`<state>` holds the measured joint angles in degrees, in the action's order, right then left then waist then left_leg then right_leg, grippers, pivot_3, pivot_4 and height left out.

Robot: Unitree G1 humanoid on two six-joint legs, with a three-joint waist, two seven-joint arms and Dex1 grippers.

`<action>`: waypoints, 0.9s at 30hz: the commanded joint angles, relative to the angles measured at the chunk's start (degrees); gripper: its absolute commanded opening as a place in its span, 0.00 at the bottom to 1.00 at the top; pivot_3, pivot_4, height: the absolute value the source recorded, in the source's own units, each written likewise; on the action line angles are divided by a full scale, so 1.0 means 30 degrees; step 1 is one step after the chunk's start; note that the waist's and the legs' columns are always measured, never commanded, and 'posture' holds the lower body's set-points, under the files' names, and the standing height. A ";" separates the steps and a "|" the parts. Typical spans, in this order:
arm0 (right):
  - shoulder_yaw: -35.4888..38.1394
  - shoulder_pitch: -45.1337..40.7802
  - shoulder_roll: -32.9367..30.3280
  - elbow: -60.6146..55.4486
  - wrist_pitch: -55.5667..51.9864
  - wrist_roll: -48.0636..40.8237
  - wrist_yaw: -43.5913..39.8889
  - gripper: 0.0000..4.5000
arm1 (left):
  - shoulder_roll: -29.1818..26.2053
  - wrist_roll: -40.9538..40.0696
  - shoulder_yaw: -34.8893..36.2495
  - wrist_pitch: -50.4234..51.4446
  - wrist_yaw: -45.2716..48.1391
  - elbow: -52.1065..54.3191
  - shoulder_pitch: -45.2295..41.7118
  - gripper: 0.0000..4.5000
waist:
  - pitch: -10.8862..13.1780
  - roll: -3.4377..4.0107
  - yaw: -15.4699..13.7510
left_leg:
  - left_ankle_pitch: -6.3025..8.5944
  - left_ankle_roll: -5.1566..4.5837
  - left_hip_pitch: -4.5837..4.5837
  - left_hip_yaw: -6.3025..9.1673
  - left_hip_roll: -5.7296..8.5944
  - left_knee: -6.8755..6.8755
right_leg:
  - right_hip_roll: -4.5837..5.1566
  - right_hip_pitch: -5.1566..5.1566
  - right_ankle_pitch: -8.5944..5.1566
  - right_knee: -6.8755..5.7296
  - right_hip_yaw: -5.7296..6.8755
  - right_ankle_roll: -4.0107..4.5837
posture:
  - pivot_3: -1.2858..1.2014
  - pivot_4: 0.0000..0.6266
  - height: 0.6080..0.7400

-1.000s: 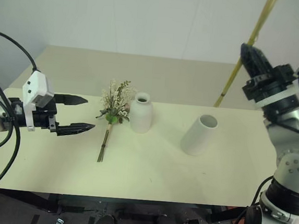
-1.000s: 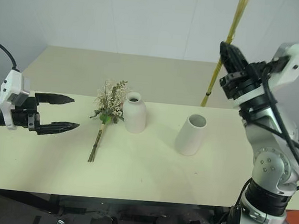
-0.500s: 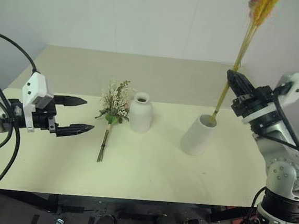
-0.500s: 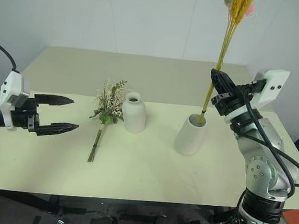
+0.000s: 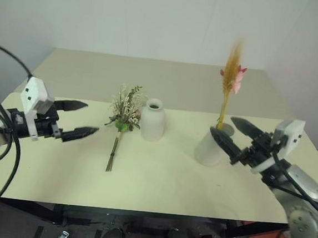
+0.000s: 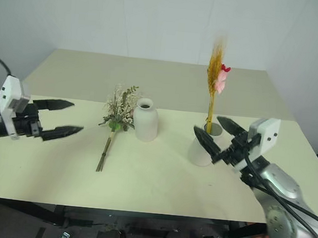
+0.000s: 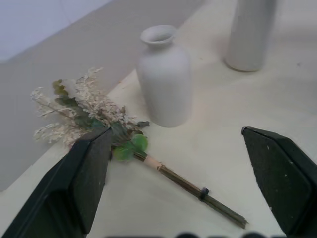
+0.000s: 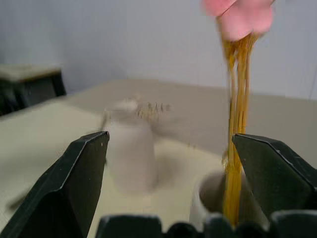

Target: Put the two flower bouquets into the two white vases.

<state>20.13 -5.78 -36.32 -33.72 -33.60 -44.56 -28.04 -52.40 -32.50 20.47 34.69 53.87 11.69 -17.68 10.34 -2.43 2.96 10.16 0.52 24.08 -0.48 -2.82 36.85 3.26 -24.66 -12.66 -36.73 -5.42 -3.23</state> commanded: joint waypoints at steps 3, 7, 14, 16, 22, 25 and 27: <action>0.3060 0.0611 -0.4797 -0.0426 -0.2357 -0.0786 -0.1774 1.00 | 0.1195 0.1657 -0.1743 0.5795 -0.7147 0.2618 -0.1920 1.00 | -0.0004 -0.0045 -0.0145 | 0.0002 0.0003 -0.0097 0.0033 0.0006 0.0016 | -0.0011 0.0114 -0.0005 0.0021 0.0007 0.0000 | 0.52 0.24 1.00; 0.4996 0.1855 -0.8828 0.0313 -0.2633 -0.0345 -0.5994 1.00 | 0.2682 0.2304 -0.3856 0.9182 -1.0080 0.4303 -0.3255 1.00 | -0.0009 -0.0050 -0.0214 | 0.0005 0.0004 -0.0099 0.0037 0.0017 0.0002 | -0.0001 0.0144 -0.0058 0.0085 0.0014 0.0064 | 0.52 0.24 1.00; 0.5798 -0.0041 -1.1990 0.1635 -0.3734 -0.1124 -0.8036 1.00 | 0.5479 0.2910 -0.6080 1.4792 -1.2641 0.2269 -0.6345 1.00 | -0.0012 -0.0061 -0.0108 | 0.0004 0.0002 -0.0089 0.0056 0.0035 0.0004 | -0.0009 0.0173 0.0014 0.0184 0.0006 -0.0022 | 0.52 0.24 1.00; 0.5692 -0.0598 -1.2005 0.1509 -0.3982 -0.1373 -0.8135 1.00 | 0.6357 0.3050 -0.6441 1.4904 -1.2825 0.1550 -0.6686 1.00 | -0.0013 -0.0060 -0.0132 | 0.0004 0.0002 -0.0084 0.0063 0.0040 0.0003 | -0.0008 0.0173 0.0017 0.0197 0.0006 -0.0018 | 0.52 0.24 1.00; 0.5738 -0.1521 -1.2113 0.0559 -0.4636 -0.1804 -0.7697 1.00 | 0.6976 0.3447 -0.7629 1.5693 -1.2732 -0.0698 -0.7628 0.96 | -0.0013 -0.0061 -0.0152 | 0.0004 0.0002 -0.0006 0.0075 0.0055 -0.0002 | -0.0002 0.0116 0.0047 0.0212 0.0006 -0.0069 | 0.52 0.24 1.00; 0.6320 -0.1522 -1.2201 0.0217 -0.5095 -0.1842 -0.8133 1.00 | 0.7075 0.3634 -0.7961 1.5699 -1.2542 -0.1592 -0.8092 0.79 | -0.0013 -0.0061 -0.0211 | 0.0004 0.0003 0.0001 0.0085 0.0064 0.0002 | 0.0007 0.0117 0.0050 0.0213 0.0012 -0.0073 | 0.52 0.24 1.00; 0.6494 -0.1446 -1.2170 0.0009 -0.5254 -0.1666 -0.8302 1.00 | 0.7097 0.3761 -0.8255 1.5393 -1.2367 -0.2025 -0.8298 0.65 | -0.0013 -0.0061 -0.0242 | 0.0004 0.0003 0.0001 0.0088 0.0073 0.0005 | 0.0013 0.0122 0.0050 0.0216 0.0013 -0.0072 | 0.52 0.24 1.00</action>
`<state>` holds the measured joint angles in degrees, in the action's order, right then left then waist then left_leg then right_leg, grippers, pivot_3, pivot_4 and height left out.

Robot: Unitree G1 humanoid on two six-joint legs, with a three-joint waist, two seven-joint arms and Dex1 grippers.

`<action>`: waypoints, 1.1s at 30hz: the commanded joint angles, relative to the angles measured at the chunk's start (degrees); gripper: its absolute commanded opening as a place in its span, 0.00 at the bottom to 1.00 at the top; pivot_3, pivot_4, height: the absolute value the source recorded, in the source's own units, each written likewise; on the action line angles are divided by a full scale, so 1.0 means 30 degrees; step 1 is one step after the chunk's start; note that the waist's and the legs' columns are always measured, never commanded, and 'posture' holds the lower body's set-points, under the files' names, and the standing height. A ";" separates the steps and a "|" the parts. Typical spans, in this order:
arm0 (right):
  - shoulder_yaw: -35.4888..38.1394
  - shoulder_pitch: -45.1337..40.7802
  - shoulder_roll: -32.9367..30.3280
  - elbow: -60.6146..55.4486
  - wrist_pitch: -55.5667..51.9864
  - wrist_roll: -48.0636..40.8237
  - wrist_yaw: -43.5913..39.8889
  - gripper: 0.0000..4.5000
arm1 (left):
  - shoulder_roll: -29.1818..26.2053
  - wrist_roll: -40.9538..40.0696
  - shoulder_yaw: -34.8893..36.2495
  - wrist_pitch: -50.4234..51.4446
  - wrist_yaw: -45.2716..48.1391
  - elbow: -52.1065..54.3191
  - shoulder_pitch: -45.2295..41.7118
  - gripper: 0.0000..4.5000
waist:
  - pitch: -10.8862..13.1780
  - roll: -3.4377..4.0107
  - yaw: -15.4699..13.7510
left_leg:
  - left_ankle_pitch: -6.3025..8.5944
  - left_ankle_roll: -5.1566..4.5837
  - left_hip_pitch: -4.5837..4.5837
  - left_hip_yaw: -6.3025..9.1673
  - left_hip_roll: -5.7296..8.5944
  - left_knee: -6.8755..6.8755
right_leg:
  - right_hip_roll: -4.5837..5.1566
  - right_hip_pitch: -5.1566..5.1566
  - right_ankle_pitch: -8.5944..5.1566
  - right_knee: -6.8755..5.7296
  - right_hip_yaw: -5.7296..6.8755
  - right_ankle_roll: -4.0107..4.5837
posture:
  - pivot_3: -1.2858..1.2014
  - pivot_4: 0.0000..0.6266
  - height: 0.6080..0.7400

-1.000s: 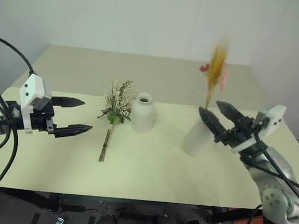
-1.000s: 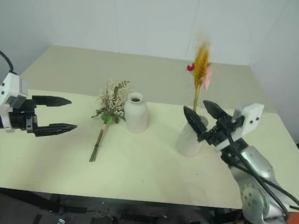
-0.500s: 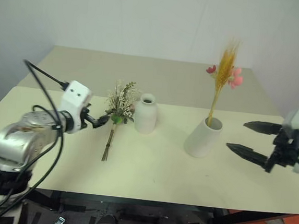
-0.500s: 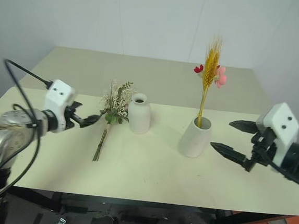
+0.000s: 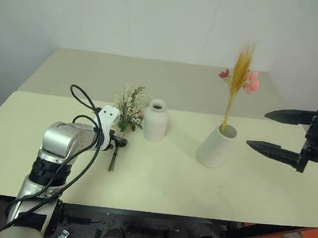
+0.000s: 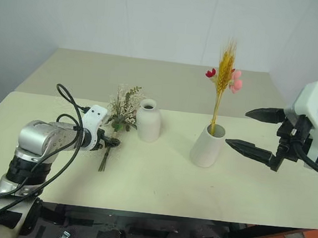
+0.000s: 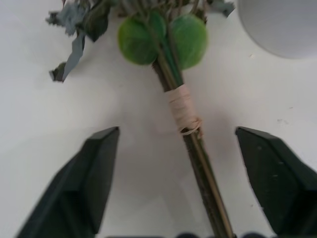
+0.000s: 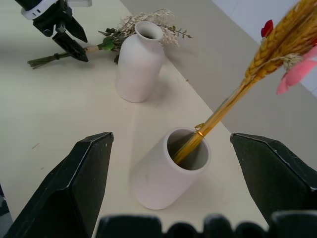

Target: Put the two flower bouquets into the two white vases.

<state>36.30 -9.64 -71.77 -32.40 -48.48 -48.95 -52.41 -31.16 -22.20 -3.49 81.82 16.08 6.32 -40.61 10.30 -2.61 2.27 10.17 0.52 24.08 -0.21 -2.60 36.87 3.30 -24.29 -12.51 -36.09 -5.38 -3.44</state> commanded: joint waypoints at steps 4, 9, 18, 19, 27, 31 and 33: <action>0.1393 0.0158 -0.0102 -0.0590 -0.0442 0.0243 -0.0230 1.00 | 0.0268 0.0540 -0.0547 -0.0523 0.0394 -0.0711 -0.1260 0.34 | 0.0000 0.0000 -0.0048 | 0.0000 0.0000 0.0008 0.0001 0.0009 0.0001 | 0.0011 0.0001 0.0000 0.0010 -0.0001 0.0001 | 0.52 0.24 1.00; 0.1489 0.0375 0.0281 -0.0890 -0.0333 0.0254 -0.0111 1.00 | 0.0549 0.1145 -0.0755 -0.0996 0.0225 -0.1327 -0.1507 0.01 | 0.0000 0.0000 -0.0056 | 0.0000 0.0001 0.0014 0.0002 0.0011 0.0001 | 0.0012 -0.0002 0.0003 0.0012 -0.0001 -0.0003 | 0.52 0.24 1.00; 0.2017 0.1179 0.0838 -0.1185 -0.0354 0.0521 -0.0026 1.00 | 0.2789 0.1603 0.5910 -0.7152 -0.2933 -0.2770 -0.2829 0.01 | 0.0001 -0.0002 -0.0074 | -0.0001 0.0000 0.0025 0.0012 0.0012 0.0009 | 0.0008 -0.0005 0.0024 0.0012 0.0001 -0.0016 | 0.52 0.24 1.00; 0.2042 0.1243 0.0911 -0.1237 -0.0316 0.0526 0.0024 1.00 | 0.3380 0.1215 0.7137 -0.9692 -0.3174 -0.2802 -0.2961 0.01 | 0.0001 -0.0002 -0.0073 | -0.0001 -0.0001 0.0026 0.0013 0.0012 0.0010 | 0.0007 -0.0005 0.0026 0.0013 0.0001 -0.0017 | 0.52 0.24 1.00; 0.1503 0.0252 0.2681 -0.1714 0.0356 0.0059 0.1772 1.00 | 0.6607 -0.7639 1.2950 -1.8401 0.4333 -0.4754 -0.4962 0.01 | -0.0006 -0.0002 -0.0474 | -0.0001 0.0001 0.0050 -0.0004 0.0042 0.0042 | 0.0038 0.0026 0.0080 0.0071 -0.0004 -0.0014 | 0.52 0.24 1.00; 0.1658 0.1131 0.3516 -0.2505 0.0468 0.0558 0.2418 1.00 | 0.7030 -0.8322 1.1524 -1.8881 0.7171 -0.7139 -0.5688 0.01 | -0.0011 -0.0012 -0.0690 | -0.0007 0.0002 0.0051 0.0022 0.0042 0.0068 | 0.0030 0.0055 0.0055 0.0066 0.0025 -0.0058 | 0.52 0.24 1.00; 0.2065 0.1677 0.3964 -0.2969 0.0420 0.0627 0.2730 1.00 | 0.7215 -0.8081 1.1066 -1.9460 0.7964 -0.8536 -0.6154 0.01 | -0.0012 -0.0016 -0.0708 | -0.0006 0.0002 0.0068 0.0026 0.0045 0.0105 | 0.0029 0.0062 0.0056 0.0069 0.0020 -0.0062 | 0.52 0.24 1.00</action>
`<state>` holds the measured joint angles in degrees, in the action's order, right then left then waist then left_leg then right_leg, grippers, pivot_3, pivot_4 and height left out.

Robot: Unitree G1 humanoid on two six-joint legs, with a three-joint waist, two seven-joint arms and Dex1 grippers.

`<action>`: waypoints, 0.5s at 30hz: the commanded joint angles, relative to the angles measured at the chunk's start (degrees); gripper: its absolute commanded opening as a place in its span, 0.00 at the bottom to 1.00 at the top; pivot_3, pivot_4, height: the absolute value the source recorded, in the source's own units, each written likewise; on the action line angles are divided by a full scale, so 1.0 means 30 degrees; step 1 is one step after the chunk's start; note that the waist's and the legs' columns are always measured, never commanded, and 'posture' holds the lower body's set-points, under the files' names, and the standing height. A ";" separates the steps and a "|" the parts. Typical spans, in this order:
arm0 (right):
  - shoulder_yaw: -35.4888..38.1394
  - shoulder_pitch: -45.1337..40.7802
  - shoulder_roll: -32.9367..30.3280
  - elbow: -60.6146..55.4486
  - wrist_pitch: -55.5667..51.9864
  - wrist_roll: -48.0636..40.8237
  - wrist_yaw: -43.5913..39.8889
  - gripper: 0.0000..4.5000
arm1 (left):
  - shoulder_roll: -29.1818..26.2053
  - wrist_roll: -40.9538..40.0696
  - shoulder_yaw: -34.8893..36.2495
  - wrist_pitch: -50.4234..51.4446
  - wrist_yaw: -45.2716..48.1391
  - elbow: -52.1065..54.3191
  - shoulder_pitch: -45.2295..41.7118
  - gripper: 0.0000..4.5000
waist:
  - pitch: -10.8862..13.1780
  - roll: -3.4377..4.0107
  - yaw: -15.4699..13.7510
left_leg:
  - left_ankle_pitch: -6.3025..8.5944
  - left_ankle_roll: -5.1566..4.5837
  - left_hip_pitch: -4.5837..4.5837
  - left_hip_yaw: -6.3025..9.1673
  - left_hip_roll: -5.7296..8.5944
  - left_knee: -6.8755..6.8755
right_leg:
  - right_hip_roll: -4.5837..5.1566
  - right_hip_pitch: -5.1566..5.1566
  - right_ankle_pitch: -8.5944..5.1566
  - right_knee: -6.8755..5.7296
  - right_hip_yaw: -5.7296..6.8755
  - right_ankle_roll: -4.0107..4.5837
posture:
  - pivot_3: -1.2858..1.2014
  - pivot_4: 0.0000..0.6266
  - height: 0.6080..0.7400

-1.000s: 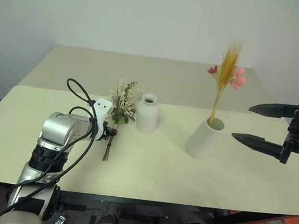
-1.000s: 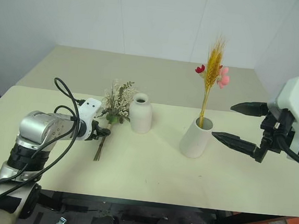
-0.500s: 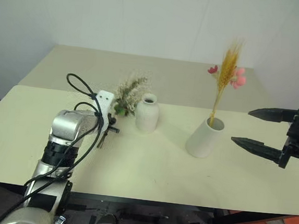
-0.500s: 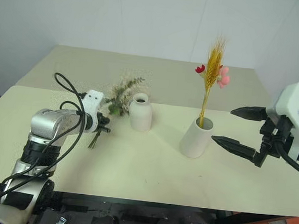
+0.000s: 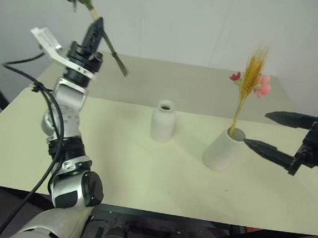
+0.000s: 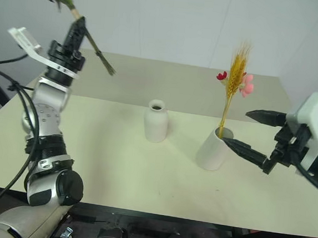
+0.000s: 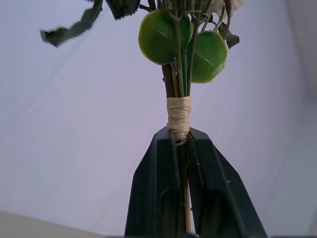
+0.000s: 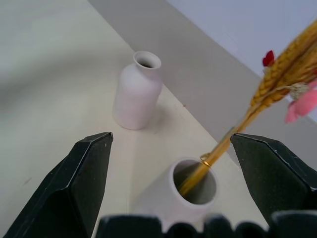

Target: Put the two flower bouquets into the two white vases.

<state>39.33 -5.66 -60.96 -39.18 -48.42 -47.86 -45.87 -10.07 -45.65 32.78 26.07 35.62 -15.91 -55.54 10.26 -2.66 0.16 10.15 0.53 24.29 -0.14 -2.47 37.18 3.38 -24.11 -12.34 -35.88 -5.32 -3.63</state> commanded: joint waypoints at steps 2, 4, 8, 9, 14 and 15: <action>0.1509 0.1006 0.0814 -0.1247 0.0378 0.0305 0.0811 1.00 | 0.0396 -0.0134 -0.1067 -0.1746 0.1977 -0.2858 -0.1936 0.01 | 0.0000 -0.0001 0.0004 | 0.0001 -0.0001 0.0023 -0.0006 0.0009 0.0023 | 0.0004 -0.0010 0.0004 0.0011 -0.0016 -0.0012 | 0.52 0.24 1.00; 0.1851 0.1514 0.1171 -0.1675 0.0236 0.0186 0.1151 1.00 | 0.0383 -0.0116 -0.1078 -0.2216 0.2440 -0.4620 -0.2771 0.01 | 0.0001 -0.0001 0.0015 | 0.0001 -0.0001 0.0038 -0.0002 0.0011 0.0024 | 0.0004 -0.0016 0.0008 0.0020 -0.0016 -0.0019 | 0.52 0.24 1.00; 0.2451 0.2526 0.1556 -0.2279 0.0253 0.0253 0.1510 1.00 | 0.0304 0.0901 -0.1931 -0.3328 0.3671 -0.7305 -0.3938 0.01 | 0.0001 0.0000 0.0192 | 0.0002 -0.0002 0.0027 0.0003 0.0008 0.0016 | 0.0001 -0.0015 0.0006 0.0017 -0.0015 -0.0022 | 0.52 0.24 1.00; 0.2557 0.2709 0.1604 -0.2361 0.0284 0.0322 0.1608 1.00 | 0.0374 0.1061 -0.2115 -0.3567 0.3956 -0.7668 -0.4049 0.01 | 0.0000 0.0000 0.0238 | 0.0002 -0.0002 0.0026 0.0002 0.0009 0.0014 | 0.0001 -0.0016 0.0006 0.0015 -0.0018 -0.0023 | 0.52 0.24 1.00; 0.3077 0.3312 0.1753 -0.2704 0.0236 0.0186 0.2082 1.00 | 0.0612 0.1995 -0.3603 -0.3716 0.5307 -0.8147 -0.3672 0.01 | 0.0001 -0.0001 0.0278 | 0.0002 -0.0002 0.0017 0.0006 0.0004 0.0012 | -0.0004 -0.0019 0.0007 0.0002 -0.0019 -0.0023 | 0.52 0.24 1.00; 0.3139 0.3411 0.1769 -0.2751 0.0234 0.0169 0.2132 1.00 | 0.0615 0.2325 -0.3896 -0.4024 0.5541 -0.8144 -0.3524 0.01 | 0.0001 -0.0001 0.0262 | 0.0002 -0.0002 0.0020 0.0006 0.0005 0.0012 | -0.0005 -0.0018 0.0006 0.0005 -0.0018 -0.0023 | 0.52 0.24 1.00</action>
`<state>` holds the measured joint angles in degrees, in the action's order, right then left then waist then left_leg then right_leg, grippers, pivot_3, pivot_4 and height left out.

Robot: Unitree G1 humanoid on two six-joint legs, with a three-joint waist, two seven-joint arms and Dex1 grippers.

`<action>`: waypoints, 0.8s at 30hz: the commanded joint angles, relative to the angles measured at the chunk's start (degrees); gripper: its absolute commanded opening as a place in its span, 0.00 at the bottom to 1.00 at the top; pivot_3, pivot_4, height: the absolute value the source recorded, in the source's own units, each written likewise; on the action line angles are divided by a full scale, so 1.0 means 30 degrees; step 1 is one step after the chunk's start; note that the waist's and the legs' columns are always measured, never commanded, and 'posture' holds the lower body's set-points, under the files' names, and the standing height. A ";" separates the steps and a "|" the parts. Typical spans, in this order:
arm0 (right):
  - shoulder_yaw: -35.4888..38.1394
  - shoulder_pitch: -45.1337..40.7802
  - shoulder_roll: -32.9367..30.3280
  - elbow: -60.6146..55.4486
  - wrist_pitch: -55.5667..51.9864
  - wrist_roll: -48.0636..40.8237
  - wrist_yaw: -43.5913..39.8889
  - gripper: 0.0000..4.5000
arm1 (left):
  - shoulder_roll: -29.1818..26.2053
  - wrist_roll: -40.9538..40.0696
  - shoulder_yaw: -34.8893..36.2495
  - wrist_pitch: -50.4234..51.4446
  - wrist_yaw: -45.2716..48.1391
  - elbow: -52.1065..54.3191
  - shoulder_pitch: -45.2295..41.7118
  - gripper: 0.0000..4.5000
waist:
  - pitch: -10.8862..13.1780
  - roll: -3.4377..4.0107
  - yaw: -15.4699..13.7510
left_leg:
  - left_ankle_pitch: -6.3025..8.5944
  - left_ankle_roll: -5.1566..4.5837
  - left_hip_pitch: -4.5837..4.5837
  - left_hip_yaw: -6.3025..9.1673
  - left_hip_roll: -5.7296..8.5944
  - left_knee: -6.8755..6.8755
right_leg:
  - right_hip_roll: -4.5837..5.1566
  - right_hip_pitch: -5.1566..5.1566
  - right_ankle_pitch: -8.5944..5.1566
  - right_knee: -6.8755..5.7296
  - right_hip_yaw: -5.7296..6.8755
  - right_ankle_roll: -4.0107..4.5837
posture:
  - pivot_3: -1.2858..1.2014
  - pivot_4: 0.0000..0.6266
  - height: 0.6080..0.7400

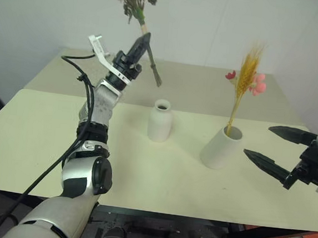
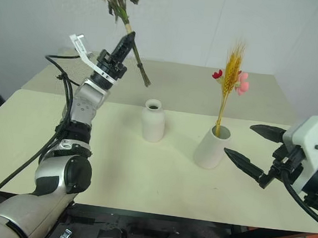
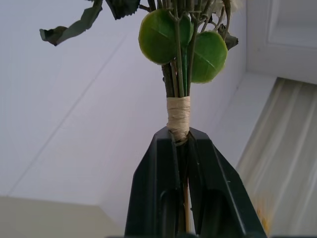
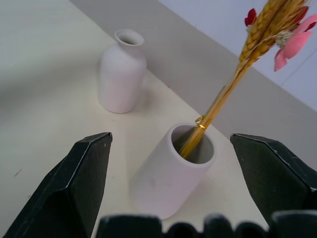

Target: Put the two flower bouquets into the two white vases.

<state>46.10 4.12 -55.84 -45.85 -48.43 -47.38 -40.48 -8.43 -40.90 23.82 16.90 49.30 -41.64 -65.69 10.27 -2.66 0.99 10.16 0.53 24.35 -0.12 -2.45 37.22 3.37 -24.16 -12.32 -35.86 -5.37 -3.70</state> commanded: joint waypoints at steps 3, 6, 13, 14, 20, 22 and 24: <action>0.0997 0.0373 0.0124 -0.0675 0.0239 -0.0100 0.0547 1.00 | 0.0034 0.0873 -0.1026 -0.1279 0.1345 0.0283 0.0170 0.01 | 0.0000 0.0001 -0.0002 | 0.0000 0.0000 0.0000 -0.0001 0.0001 -0.0004 | 0.0002 0.0002 0.0000 0.0007 -0.0003 0.0000 | 0.52 0.24 1.00; 0.0893 0.0562 0.0178 -0.0747 0.0313 -0.0060 0.0689 1.00 | -0.0063 0.1508 -0.1355 -0.1825 0.1642 -0.0347 0.0613 0.01 | 0.0000 0.0001 0.0014 | 0.0000 0.0000 -0.0010 -0.0002 -0.0003 -0.0006 | -0.0001 0.0003 0.0000 0.0000 -0.0004 0.0000 | 0.52 0.24 1.00; 0.0477 0.0432 0.0003 -0.0461 0.0465 0.0078 0.0810 1.00 | 0.0109 0.2254 -0.1628 -0.2789 0.1913 -0.1005 0.1014 0.01 | 0.0000 0.0001 -0.0052 | 0.0000 0.0000 0.0006 0.0001 -0.0001 -0.0005 | 0.0000 -0.0004 0.0000 0.0005 -0.0001 0.0001 | 0.52 0.24 1.00; 0.0461 0.0452 0.0009 -0.0455 0.0488 0.0100 0.0788 1.00 | 0.0145 0.2274 -0.1599 -0.2879 0.1937 -0.1101 0.1028 0.01 | 0.0000 0.0001 -0.0054 | 0.0000 0.0000 0.0007 0.0000 0.0000 -0.0006 | 0.0001 -0.0004 0.0000 0.0008 -0.0002 0.0000 | 0.52 0.24 1.00; 0.0276 0.0360 -0.0121 -0.0102 0.0710 0.0418 0.0639 1.00 | 0.0412 0.2752 -0.1612 -0.4096 0.1835 -0.1998 0.0911 0.01 | -0.0001 0.0001 -0.0050 | 0.0000 0.0000 -0.0008 0.0001 0.0000 -0.0005 | 0.0002 0.0007 0.0000 0.0005 -0.0002 -0.0001 | 0.52 0.24 1.00; 0.0222 0.0333 -0.0199 -0.0021 0.0731 0.0613 0.0618 1.00 | 0.0410 0.3098 -0.1831 -0.4603 0.2058 -0.2259 0.0865 0.01 | -0.0001 0.0001 -0.0043 | 0.0000 0.0000 -0.0008 0.0001 -0.0001 -0.0005 | 0.0002 0.0006 0.0000 0.0005 -0.0002 -0.0001 | 0.52 0.24 1.00; 0.0275 0.0368 -0.0196 -0.0009 0.0751 0.0695 0.0534 1.00 | 0.0371 0.3551 -0.2276 -0.5092 0.2654 -0.2268 0.0969 0.01 | -0.0001 0.0001 -0.0045 | 0.0000 0.0000 -0.0004 0.0000 0.0000 -0.0006 | 0.0001 0.0002 -0.0001 0.0006 -0.0003 -0.0001 | 0.52 0.24 1.00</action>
<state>45.75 5.76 -55.51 -45.48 -47.87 -45.82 -38.72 -7.25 -31.50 18.53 3.53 55.36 -48.67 -61.97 10.26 -2.66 0.86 10.16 0.52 24.33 -0.12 -2.45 37.20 3.37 -24.16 -12.33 -35.85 -5.38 -3.70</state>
